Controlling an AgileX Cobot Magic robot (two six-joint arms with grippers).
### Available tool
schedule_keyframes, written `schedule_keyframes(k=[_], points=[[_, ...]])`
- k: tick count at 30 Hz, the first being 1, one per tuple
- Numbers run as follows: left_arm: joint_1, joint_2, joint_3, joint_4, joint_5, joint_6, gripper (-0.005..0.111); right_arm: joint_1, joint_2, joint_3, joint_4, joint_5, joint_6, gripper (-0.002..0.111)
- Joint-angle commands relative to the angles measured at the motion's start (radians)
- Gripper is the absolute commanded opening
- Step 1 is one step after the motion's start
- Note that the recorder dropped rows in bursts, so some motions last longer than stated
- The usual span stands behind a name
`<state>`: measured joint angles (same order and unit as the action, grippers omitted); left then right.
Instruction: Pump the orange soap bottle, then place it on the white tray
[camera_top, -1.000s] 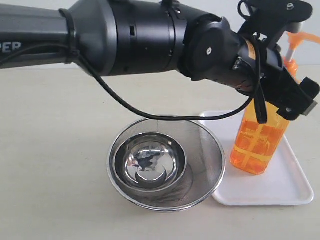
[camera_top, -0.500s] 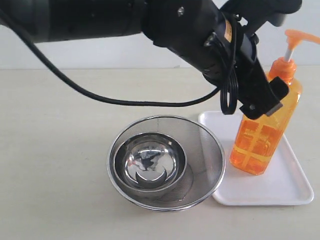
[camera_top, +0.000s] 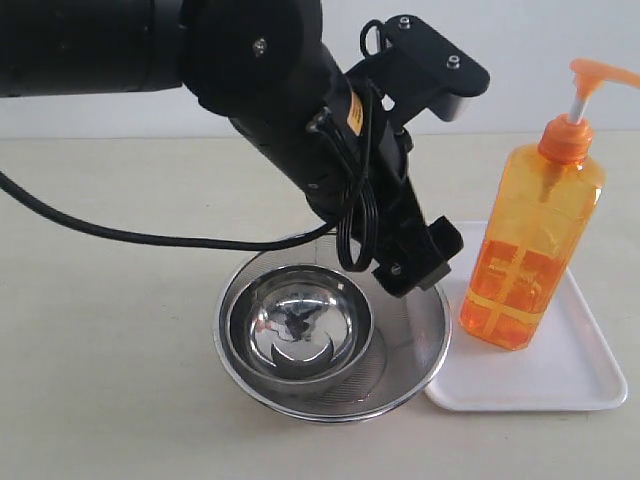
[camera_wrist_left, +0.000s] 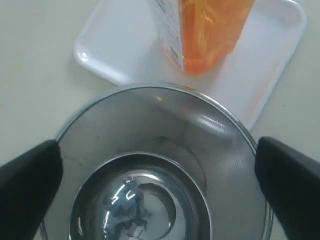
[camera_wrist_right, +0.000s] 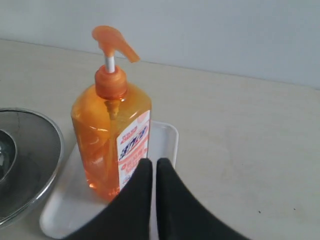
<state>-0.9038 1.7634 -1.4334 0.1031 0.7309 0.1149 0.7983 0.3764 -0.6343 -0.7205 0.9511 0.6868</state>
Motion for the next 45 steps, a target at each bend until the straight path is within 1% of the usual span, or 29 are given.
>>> schedule_keyframes(k=[1, 3, 11, 13, 14, 15, 17, 19, 22, 31, 36, 41, 45], points=[[-0.004, -0.014, 0.003, -0.041, 0.029, -0.010, 0.097, 0.001, -0.006, 0.048, -0.040, -0.075, 0.039, 0.000], [-0.004, -0.014, 0.003, -0.044, 0.029, -0.010, 0.097, 0.001, -0.006, 0.055, -0.060, -0.080, 0.071, 0.000], [-0.004, -0.012, 0.003, -0.044, 0.018, -0.010, 0.097, 0.001, -0.006, 0.055, -0.074, -0.080, 0.073, 0.000], [-0.004, -0.012, 0.003, -0.044, 0.011, -0.010, 0.092, 0.001, -0.006, 0.055, -0.074, -0.080, 0.073, 0.000], [-0.004, -0.012, 0.003, -0.044, 0.010, -0.010, 0.086, 0.001, -0.006, 0.055, -0.074, -0.077, 0.073, 0.000], [-0.004, -0.012, 0.003, -0.044, 0.003, -0.010, 0.078, 0.001, -0.006, 0.055, -0.074, -0.075, 0.073, 0.000], [-0.004, -0.012, 0.003, -0.044, -0.013, -0.010, 0.058, 0.001, -0.006, 0.055, -0.074, -0.070, 0.073, 0.000], [-0.004, -0.012, 0.003, -0.044, -0.041, -0.010, 0.035, 0.001, -0.006, 0.055, -0.076, -0.066, 0.073, 0.000], [-0.004, -0.012, 0.003, -0.042, -0.069, -0.010, 0.006, 0.001, -0.006, 0.055, -0.074, -0.067, 0.073, 0.000], [-0.001, -0.003, 0.003, -0.015, -0.262, 0.003, 0.005, 0.001, -0.006, 0.055, -0.079, -0.075, 0.073, 0.000], [0.008, 0.040, 0.003, 0.003, -0.317, 0.088, 0.005, 0.001, -0.006, 0.055, -0.112, -0.096, 0.075, 0.000], [0.040, 0.069, 0.004, -0.018, -0.327, 0.090, 0.005, 0.001, -0.006, 0.055, -0.204, -0.004, 0.121, 0.000], [0.073, 0.067, 0.004, -0.049, -0.354, 0.090, 0.005, 0.001, -0.004, 0.050, -0.269, 0.012, 0.123, 0.000]])
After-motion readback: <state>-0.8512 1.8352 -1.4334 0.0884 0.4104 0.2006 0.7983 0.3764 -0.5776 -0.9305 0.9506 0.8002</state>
